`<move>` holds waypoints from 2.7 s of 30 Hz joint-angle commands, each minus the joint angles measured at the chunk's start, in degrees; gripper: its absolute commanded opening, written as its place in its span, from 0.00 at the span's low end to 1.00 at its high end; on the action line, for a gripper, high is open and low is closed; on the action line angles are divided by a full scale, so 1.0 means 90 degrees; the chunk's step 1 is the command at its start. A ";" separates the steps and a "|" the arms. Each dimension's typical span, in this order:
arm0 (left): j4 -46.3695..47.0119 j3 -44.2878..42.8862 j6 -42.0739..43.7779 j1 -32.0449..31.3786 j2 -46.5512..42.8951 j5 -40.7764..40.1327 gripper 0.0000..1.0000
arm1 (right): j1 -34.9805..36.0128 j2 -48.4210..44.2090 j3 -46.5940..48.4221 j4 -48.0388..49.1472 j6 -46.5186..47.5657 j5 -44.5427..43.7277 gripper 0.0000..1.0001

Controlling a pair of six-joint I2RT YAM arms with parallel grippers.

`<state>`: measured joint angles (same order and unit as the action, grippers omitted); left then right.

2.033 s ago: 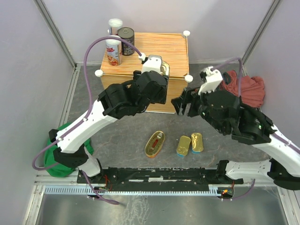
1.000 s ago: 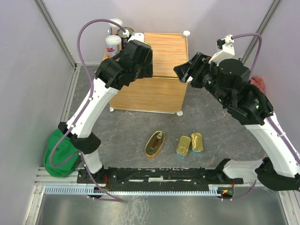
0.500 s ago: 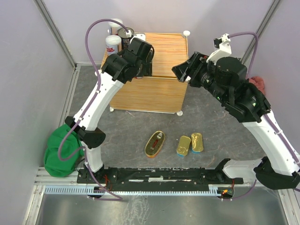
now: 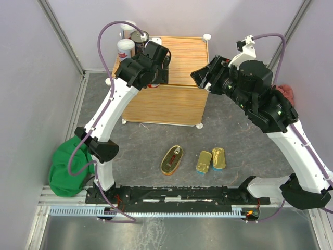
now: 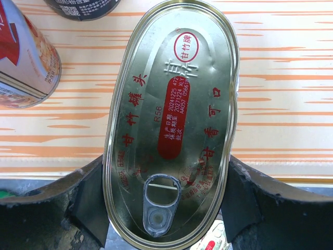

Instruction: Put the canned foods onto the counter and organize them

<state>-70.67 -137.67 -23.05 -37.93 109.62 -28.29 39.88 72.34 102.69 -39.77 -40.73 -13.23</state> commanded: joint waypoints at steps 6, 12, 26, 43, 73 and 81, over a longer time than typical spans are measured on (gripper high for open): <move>0.0467 -0.0274 0.0187 0.0134 -0.0021 0.0036 0.72 | -0.0092 0.0012 0.0000 0.0283 -0.0006 0.0123 0.76; 0.0765 -0.0102 0.0206 0.0135 -0.0086 0.0053 0.71 | -0.0138 -0.0007 -0.0053 0.0292 0.0004 0.0131 0.76; 0.1564 0.0024 0.0120 0.0141 0.0304 -0.0393 0.69 | -0.0216 -0.0135 -0.0156 0.0335 0.0187 0.0123 0.76; 0.2512 0.0049 -0.0012 0.0298 0.1065 -0.0823 0.72 | -0.0215 -0.0757 -0.1002 0.0488 0.0265 0.0338 0.76; 0.3468 0.1678 -0.0106 0.0208 -0.0105 -0.0407 1.00 | -0.0214 -0.0943 -0.1210 0.0367 0.0269 0.0230 0.76; 0.3798 0.2223 0.0083 -0.0043 -0.0555 -0.0950 0.97 | -0.0219 -0.1003 -0.1217 0.0354 0.0234 0.0220 0.76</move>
<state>-38.30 -120.49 -23.07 -36.58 109.21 -33.54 38.13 64.71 91.59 -38.15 -38.33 -10.76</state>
